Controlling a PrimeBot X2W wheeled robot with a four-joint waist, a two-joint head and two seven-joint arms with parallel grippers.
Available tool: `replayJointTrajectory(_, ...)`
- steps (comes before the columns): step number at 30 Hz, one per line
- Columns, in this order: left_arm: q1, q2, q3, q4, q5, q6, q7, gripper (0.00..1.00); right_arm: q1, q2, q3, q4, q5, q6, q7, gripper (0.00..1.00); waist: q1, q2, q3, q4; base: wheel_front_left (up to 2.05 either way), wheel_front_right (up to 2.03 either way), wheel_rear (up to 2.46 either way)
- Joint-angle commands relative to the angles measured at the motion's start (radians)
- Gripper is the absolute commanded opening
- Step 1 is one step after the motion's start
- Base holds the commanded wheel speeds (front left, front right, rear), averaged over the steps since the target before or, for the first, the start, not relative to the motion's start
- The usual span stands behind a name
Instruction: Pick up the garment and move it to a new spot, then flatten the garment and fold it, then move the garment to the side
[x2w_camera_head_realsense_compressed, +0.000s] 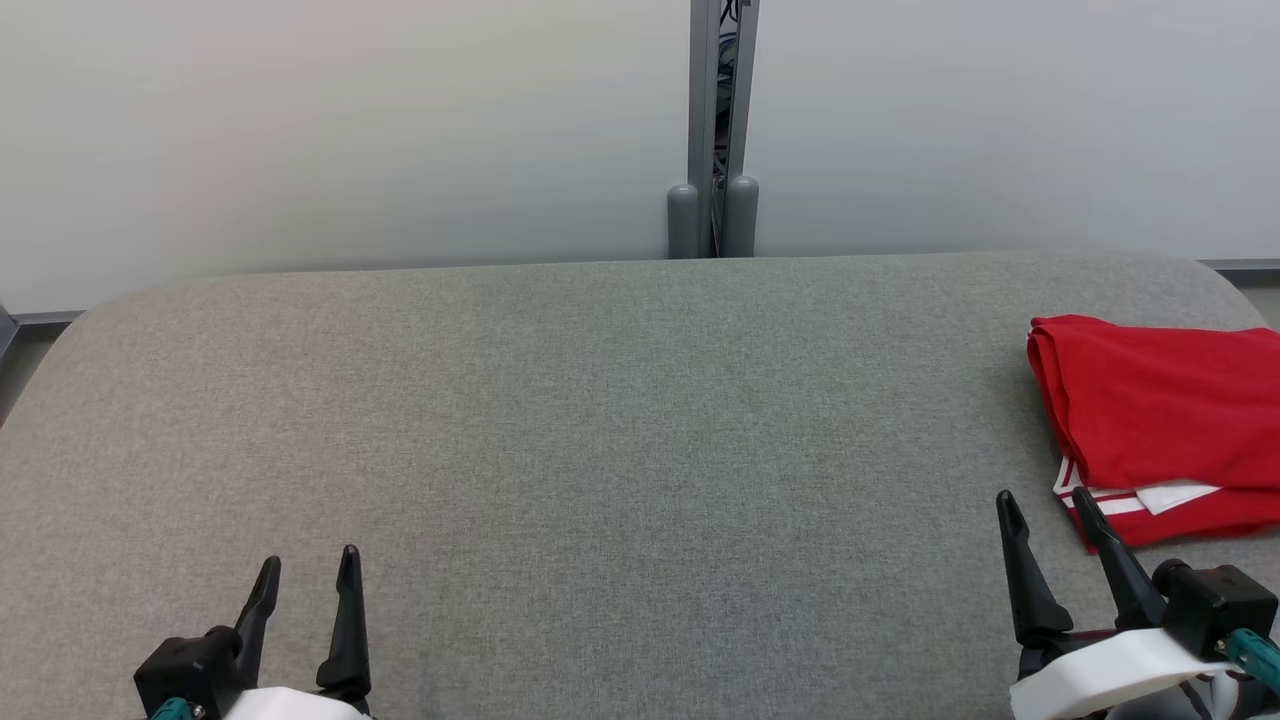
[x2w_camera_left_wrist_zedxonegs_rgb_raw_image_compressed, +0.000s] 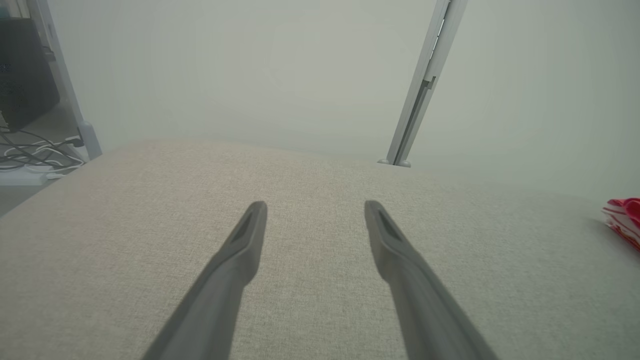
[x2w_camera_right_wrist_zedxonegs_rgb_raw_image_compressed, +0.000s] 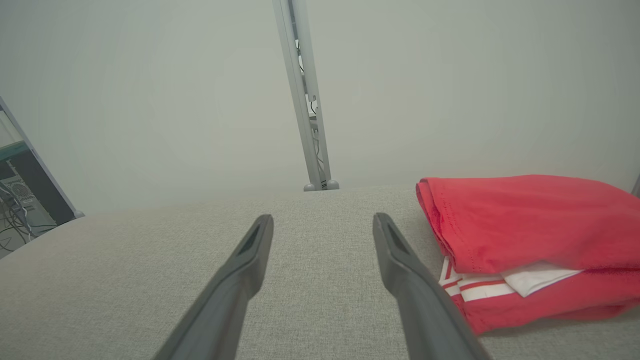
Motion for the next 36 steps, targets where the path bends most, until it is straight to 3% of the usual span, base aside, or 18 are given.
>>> replayJointTrajectory(1, 0.004, 0.003, 0.001, 0.001, 0.008, -0.005, -0.004, 1.00, 0.006, -0.005, -0.003, 0.000, 0.005, 0.000, -0.006, 1.00, 0.0000, -0.0001, -0.001, 0.000, 0.00, 0.00, 0.00)
replayJointTrajectory(26, -0.012, 0.016, -0.027, -0.006, 0.035, 0.000, -0.003, 1.00, 0.019, -0.005, 0.000, 0.004, 0.007, 0.000, -0.001, 1.00, 0.0000, -0.0001, -0.014, -0.003, 0.00, 0.00, 0.00)
replayJointTrajectory(27, 0.000, 0.010, -0.029, -0.002, 0.031, 0.000, 0.000, 0.00, 0.011, 0.000, 0.001, 0.006, 0.005, 0.000, 0.001, 0.00, 0.0001, -0.0001, -0.014, -0.002, 0.00, 0.00, 0.00)
replayJointTrajectory(32, 0.032, -0.026, -0.047, 0.037, 0.028, -0.001, 0.007, 0.00, 0.041, 0.014, 0.004, 0.051, 0.008, 0.000, 0.005, 0.00, 0.0000, -0.0001, -0.014, -0.002, 0.00, 0.00, 0.00)
replayJointTrajectory(36, 0.023, -0.039, -0.018, 0.038, -0.030, -0.022, 0.027, 0.00, 0.032, 0.013, 0.000, 0.053, 0.086, 0.000, 0.019, 0.00, 0.0000, -0.0001, -0.013, -0.002, 0.00, 0.00, 0.00)
